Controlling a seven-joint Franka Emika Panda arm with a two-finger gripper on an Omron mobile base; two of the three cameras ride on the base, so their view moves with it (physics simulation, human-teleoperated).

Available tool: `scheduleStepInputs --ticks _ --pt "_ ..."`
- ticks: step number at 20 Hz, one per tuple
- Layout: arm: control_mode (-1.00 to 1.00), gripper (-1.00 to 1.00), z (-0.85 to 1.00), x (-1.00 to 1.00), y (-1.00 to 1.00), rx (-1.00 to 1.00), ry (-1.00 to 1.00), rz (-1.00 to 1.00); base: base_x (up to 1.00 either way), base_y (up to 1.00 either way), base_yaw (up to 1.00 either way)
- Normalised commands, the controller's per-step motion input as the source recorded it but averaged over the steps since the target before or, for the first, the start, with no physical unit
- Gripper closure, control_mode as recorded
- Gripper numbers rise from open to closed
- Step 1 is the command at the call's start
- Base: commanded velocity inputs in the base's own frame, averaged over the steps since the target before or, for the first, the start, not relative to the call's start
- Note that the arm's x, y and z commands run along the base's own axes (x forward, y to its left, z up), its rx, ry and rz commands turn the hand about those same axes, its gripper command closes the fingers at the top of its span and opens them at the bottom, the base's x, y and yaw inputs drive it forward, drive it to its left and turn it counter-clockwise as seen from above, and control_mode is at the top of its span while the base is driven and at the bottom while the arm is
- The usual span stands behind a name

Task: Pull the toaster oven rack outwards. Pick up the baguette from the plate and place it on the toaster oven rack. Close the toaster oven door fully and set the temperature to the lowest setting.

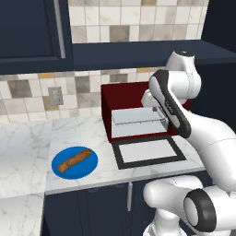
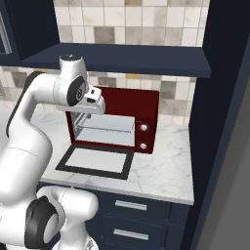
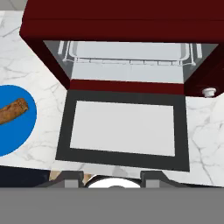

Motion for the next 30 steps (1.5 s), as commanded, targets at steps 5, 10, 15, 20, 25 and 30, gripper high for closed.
scheduleStepInputs --ticks 5,10,15,20,25,30 --pt "-1.0 -1.0 0.0 -0.05 0.0 0.0 -0.01 0.0 0.0 0.0 0.0" --pt "-1.0 -1.0 -0.06 -0.13 0.0 -0.02 -0.05 0.0 0.0 0.0 0.0" --pt "-1.0 -1.0 -0.19 -0.11 0.0 -0.08 -0.04 0.0 0.0 0.0 0.0" --pt "-1.0 -1.0 -0.18 -0.06 0.0 -0.05 -0.05 0.0 0.0 0.0 0.0" --pt "-1.0 -1.0 -0.15 -0.01 0.0 0.0 -0.09 -0.05 0.0 0.0 0.0" --pt "-1.0 -1.0 -0.17 -0.02 0.0 0.04 -0.14 -0.1 0.0 0.0 0.0"
